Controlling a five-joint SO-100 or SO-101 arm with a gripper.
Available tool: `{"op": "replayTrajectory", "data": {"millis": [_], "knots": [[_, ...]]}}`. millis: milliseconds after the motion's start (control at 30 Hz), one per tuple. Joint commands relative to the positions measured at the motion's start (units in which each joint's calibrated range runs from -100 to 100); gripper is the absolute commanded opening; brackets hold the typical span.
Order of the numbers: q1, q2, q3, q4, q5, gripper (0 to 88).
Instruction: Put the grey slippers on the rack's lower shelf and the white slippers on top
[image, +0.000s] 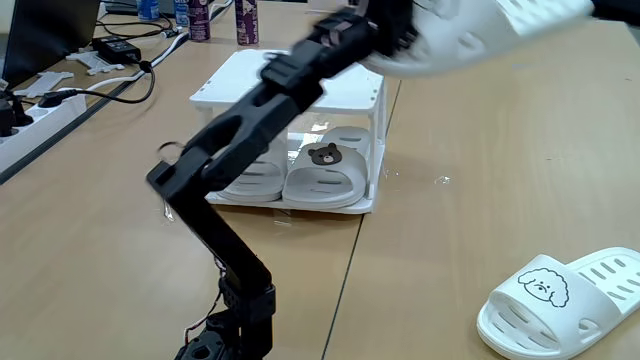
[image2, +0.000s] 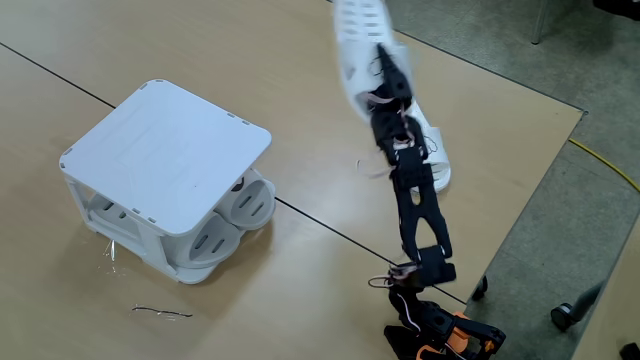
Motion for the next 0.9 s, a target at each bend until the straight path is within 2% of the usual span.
{"op": "replayTrajectory", "data": {"millis": [0, 167, 333, 500, 700, 867], "knots": [[-14.2, -9.8, -0.5, 0.2, 0.4, 0.6], [-34.4, -11.5, 4.7, 0.2, 0.4, 0.6], [-49.9, -9.0, 5.5, 0.2, 0.4, 0.6], [-51.3, 3.8, -4.4, -0.2, 0.4, 0.6], [-50.4, 26.4, -27.3, -0.3, 0.4, 0.6], [-45.1, 47.7, -49.1, -0.5, 0.4, 0.6]]}}
